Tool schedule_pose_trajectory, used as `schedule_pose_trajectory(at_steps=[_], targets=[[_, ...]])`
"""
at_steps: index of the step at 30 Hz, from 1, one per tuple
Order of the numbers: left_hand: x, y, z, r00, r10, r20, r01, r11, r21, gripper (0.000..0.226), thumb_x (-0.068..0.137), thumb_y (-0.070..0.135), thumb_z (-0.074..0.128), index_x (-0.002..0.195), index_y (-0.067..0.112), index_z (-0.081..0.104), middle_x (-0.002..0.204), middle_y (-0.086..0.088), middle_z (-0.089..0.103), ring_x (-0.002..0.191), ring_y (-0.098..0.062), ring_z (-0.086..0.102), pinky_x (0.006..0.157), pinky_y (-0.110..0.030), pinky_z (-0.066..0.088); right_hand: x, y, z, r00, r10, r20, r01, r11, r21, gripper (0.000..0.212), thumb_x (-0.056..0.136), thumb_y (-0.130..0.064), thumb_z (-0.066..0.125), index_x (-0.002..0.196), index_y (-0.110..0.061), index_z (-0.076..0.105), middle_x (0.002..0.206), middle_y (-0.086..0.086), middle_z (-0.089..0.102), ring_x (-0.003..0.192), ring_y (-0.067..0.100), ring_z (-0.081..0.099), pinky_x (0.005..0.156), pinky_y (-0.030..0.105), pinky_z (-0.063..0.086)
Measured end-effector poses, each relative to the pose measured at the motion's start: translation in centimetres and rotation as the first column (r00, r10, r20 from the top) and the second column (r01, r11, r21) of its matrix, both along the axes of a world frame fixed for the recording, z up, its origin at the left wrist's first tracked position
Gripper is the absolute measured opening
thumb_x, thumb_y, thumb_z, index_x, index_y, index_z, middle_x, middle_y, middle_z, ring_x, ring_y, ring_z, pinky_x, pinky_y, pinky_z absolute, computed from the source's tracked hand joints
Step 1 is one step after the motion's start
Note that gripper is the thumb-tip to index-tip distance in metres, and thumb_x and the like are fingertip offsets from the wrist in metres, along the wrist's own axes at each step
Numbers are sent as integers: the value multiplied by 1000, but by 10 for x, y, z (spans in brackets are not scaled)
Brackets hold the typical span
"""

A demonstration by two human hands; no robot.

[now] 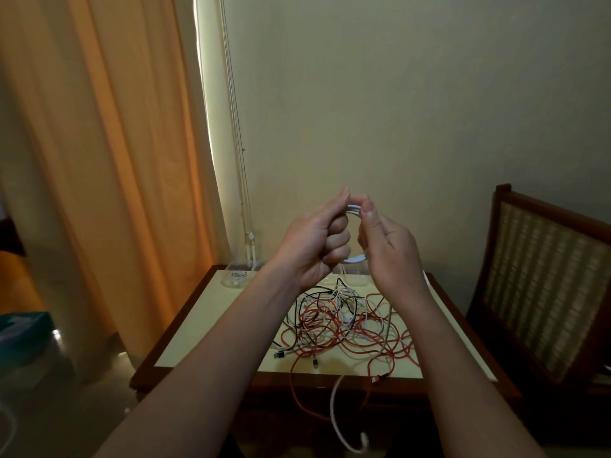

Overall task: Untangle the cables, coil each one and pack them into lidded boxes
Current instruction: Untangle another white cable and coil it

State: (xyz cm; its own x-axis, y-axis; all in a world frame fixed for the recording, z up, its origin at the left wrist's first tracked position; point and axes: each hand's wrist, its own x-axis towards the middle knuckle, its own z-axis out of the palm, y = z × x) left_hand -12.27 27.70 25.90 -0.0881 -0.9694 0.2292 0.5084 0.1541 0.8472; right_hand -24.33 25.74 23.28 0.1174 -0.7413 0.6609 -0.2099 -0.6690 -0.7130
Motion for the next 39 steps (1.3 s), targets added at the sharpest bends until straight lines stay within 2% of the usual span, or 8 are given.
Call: schedule_pose_trajectory(at_steps=[4,9,15,20,28,31,34,39], targets=[[12,-3,4,997,10,-71,-10,1000,1,25,103,29,49,99,12,66,51,10,21,35,0,17,31,-15,13,-8,-9,-5,1000,-5,25,4,998,70,53,106,-51,38,73,-13,54,61,-1,39,55,10,35,52,28,29],[40,-5,14,969,78,-235,-77,997,12,24,104,31,47,95,15,63,43,8,22,29,-2,19,29,-15,13,-31,-19,-10,997,-74,-17,75,991,115,38,102,-48,50,84,-19,66,61,-17,53,55,-2,45,55,19,35],[68,-8,18,883,136,-450,-93,989,117,27,101,24,48,84,13,66,42,6,19,29,-8,16,33,-19,9,-48,-32,-19,992,-120,29,115,985,131,23,98,-40,62,90,-19,63,81,-2,58,71,9,51,64,26,44],[70,-10,13,830,213,-516,-162,976,143,29,98,15,37,101,9,65,48,7,24,33,-8,17,35,-20,11,-49,-39,-28,985,-168,-40,172,979,113,17,98,-34,63,89,-20,65,79,-6,60,65,-2,50,58,14,41],[47,-15,3,815,579,14,-573,809,-131,26,106,17,44,123,7,61,58,6,43,45,-10,38,48,-24,28,-40,-34,-30,980,-170,-101,174,984,33,31,103,-36,53,80,-21,66,60,-10,57,53,4,44,50,24,33],[36,-10,-2,780,605,158,-566,791,-233,25,107,19,42,120,9,60,67,-2,57,56,-14,62,54,-26,43,-34,-28,-27,985,-145,-96,150,987,48,37,105,-37,49,73,-24,62,59,-24,60,51,6,45,49,24,32],[22,-4,-6,744,592,310,-510,803,-309,27,108,18,40,125,8,58,84,-10,64,73,-13,73,60,-18,53,-29,-23,-21,992,-104,-74,107,993,40,41,105,-39,48,69,-24,60,52,-11,55,48,5,42,48,23,31],[5,-2,-15,694,508,510,-365,859,-359,26,107,17,43,124,10,61,83,-6,65,55,-12,65,54,-21,51,-20,-16,-9,996,-67,-55,69,997,18,41,105,-40,48,71,-21,61,55,-17,57,50,5,42,50,24,32]])
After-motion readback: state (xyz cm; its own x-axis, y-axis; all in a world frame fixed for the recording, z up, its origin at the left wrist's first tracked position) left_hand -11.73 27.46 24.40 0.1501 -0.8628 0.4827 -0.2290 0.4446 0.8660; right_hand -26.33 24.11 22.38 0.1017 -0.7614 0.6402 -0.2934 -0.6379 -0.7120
